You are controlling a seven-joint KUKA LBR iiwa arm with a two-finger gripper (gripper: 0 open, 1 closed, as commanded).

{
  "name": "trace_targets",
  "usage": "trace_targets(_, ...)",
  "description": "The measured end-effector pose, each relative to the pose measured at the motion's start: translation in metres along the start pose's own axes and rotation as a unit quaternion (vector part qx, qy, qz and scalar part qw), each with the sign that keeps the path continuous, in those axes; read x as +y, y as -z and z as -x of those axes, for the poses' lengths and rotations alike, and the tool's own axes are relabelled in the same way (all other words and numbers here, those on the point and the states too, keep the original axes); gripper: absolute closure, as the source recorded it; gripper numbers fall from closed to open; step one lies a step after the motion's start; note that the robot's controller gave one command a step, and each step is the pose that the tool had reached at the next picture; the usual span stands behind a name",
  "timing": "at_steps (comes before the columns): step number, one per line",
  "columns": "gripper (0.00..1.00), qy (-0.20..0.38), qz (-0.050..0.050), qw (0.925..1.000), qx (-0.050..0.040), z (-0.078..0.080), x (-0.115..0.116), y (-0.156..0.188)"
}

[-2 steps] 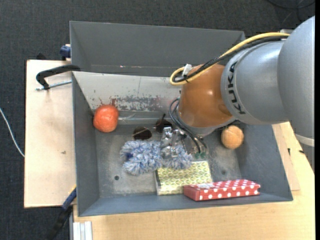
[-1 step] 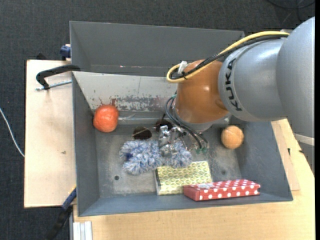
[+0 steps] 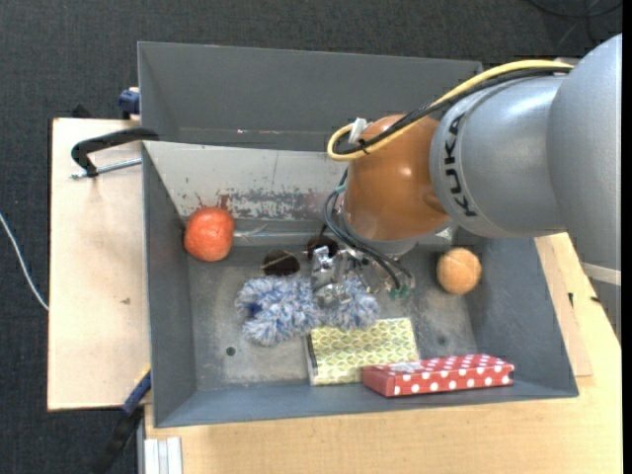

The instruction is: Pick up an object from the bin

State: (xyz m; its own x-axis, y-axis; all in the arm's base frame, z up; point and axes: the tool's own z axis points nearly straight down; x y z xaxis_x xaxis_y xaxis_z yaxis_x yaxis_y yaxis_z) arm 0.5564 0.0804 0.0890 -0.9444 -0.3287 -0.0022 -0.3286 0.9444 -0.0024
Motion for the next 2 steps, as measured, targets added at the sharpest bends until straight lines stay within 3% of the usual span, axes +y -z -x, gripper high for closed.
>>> trace_targets(1, 1.0, 0.022, 0.001, 0.9997, -0.0042, -0.004, -0.002, 0.038)
trace_targets(2, 1.0, -0.023, 0.001, 0.9997, -0.0012, -0.011, -0.005, 0.122)
